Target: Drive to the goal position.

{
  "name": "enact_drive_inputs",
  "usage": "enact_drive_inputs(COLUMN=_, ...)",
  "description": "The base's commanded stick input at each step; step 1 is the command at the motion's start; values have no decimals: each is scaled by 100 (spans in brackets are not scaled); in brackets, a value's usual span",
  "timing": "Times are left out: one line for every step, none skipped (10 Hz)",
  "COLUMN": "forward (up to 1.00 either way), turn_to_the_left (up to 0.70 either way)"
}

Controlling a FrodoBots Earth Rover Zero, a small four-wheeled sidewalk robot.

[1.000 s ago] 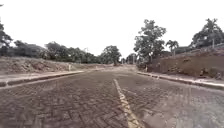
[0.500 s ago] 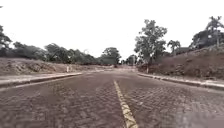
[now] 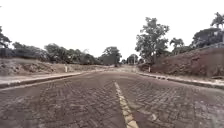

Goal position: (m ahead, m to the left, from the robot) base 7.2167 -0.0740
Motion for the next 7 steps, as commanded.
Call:
enact_drive_inputs(forward=100, turn_to_the_left=0)
enact_drive_inputs(forward=100, turn_to_the_left=0)
enact_drive_inputs(forward=100, turn_to_the_left=0)
enact_drive_inputs(forward=100, turn_to_the_left=0)
enact_drive_inputs(forward=100, turn_to_the_left=0)
enact_drive_inputs(forward=100, turn_to_the_left=0)
enact_drive_inputs(forward=100, turn_to_the_left=0)
